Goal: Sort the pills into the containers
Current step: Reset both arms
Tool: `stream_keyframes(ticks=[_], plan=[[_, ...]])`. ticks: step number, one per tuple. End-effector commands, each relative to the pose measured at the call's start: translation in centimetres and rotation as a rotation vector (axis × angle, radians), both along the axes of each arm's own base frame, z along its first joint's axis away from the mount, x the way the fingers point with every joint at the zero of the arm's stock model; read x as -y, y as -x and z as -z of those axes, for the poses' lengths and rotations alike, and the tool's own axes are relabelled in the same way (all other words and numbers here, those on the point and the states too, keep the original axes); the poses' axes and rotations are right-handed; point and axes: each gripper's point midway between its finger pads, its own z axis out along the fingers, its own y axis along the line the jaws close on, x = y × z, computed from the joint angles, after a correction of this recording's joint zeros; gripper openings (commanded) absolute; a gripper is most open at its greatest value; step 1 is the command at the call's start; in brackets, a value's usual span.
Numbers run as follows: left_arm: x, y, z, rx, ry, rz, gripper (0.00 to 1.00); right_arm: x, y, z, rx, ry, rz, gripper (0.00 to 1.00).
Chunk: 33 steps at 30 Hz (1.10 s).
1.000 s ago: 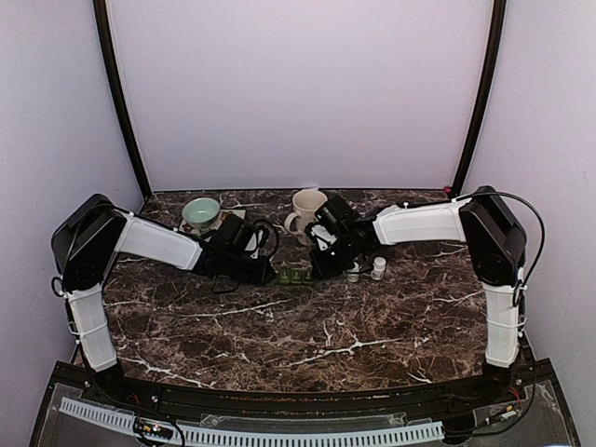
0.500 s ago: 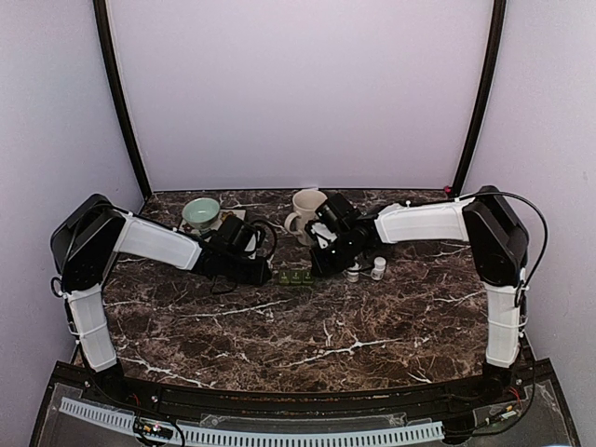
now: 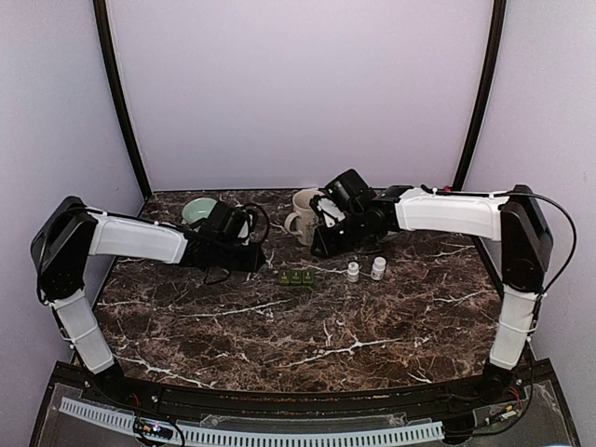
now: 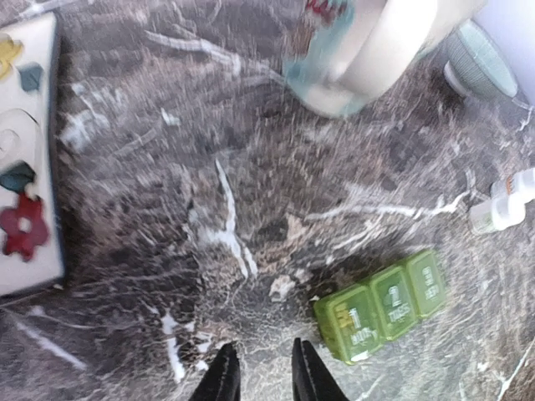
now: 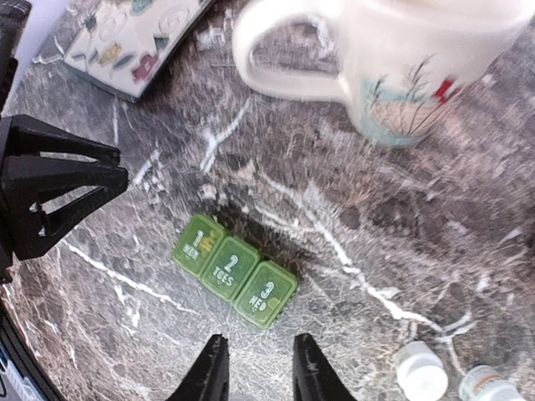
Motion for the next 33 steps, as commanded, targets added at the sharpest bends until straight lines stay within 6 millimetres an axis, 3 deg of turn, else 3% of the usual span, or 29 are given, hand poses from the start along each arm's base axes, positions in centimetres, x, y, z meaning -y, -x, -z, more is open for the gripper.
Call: stream_keyframes(ticks=[1,6,9,12,15,18,24,33], plan=[[-2.1,-0.7,-6.7,0.179,-0.035,-0.042,0.28,2.1,-1.7,-5.5,0.134,-0.041,0.068,0.29],[-5.3,-1.0,-12.2,0.36,-0.107,-0.098,0.44,7.2,-4.1,-9.7,0.297,-0.073,0.206,0.37],[-7.5,-0.9,-15.1,0.46,-0.148,-0.143,0.52,13.0,-6.0,-11.9,0.401,-0.047,0.373,0.42],[-9.8,-0.6,-17.4,0.554,-0.188,-0.203,0.63,18.6,-7.0,-12.6,0.478,0.015,0.519,0.44],[-12.2,-0.2,-18.3,0.609,-0.235,-0.268,0.72,23.3,-6.8,-12.8,0.545,0.067,0.627,0.52],[-14.9,0.0,-18.8,0.629,-0.267,-0.346,0.8,26.5,-6.0,-13.4,0.599,0.082,0.714,0.69],[-18.6,0.3,-18.0,0.621,-0.277,-0.417,0.89,29.4,-4.4,-14.1,0.641,0.067,0.821,0.99],[-22.6,0.7,-17.1,0.597,-0.171,-0.505,0.95,30.4,-3.9,-14.4,0.626,0.062,0.886,1.0]])
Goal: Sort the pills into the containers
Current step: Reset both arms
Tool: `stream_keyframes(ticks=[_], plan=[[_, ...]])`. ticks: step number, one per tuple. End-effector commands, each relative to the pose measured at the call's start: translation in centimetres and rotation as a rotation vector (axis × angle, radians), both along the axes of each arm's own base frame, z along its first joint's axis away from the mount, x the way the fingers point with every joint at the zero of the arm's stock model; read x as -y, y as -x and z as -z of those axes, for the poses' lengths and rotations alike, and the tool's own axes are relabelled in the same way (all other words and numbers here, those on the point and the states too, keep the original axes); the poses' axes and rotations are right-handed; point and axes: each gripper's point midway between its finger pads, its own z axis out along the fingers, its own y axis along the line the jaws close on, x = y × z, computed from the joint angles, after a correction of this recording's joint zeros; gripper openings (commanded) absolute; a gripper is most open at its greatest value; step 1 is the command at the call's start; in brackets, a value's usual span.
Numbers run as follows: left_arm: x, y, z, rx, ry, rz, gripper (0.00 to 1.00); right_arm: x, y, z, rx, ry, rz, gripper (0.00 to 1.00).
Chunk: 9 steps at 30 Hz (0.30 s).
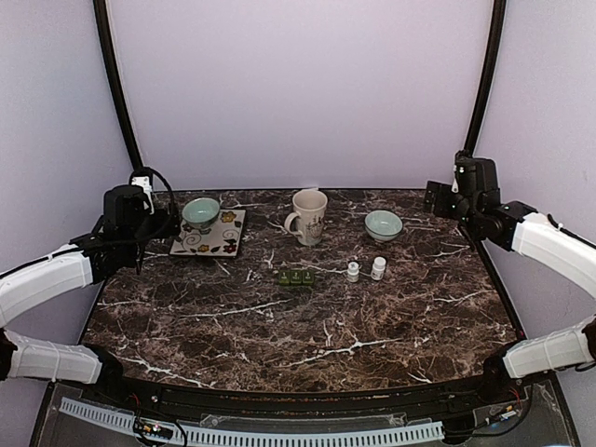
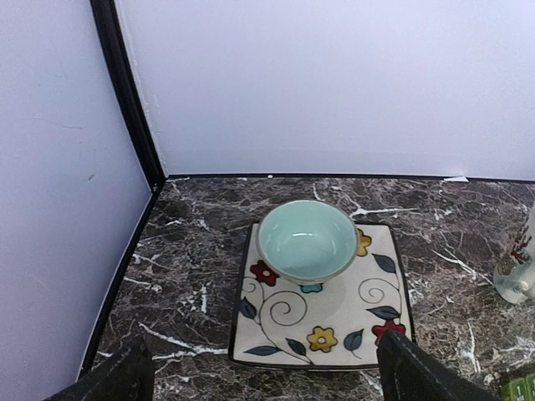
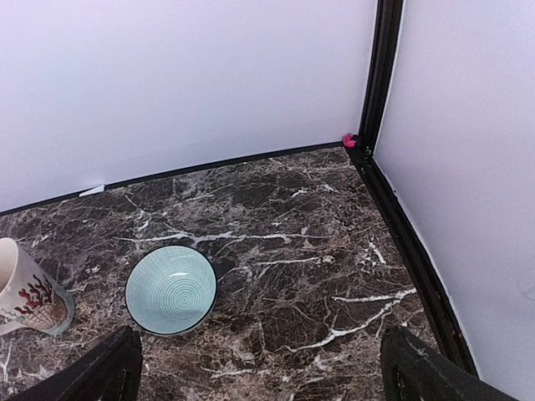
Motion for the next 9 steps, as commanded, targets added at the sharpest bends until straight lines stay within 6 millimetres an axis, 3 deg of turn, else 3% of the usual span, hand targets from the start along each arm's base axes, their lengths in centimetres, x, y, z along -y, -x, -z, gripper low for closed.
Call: stream_keyframes(ticks=[1,9], plan=[[-1.11,0.28,-0.59,0.039,0.067,0.0,0.95,0.9,-0.07,-1.01,0.04,-0.017,0.055,1.0],[-1.56,0.19,0.19,0.019,0.063,0.009,0.95,0.45,-0.2,-0.53,0.038,-0.004,0.022,1.0]])
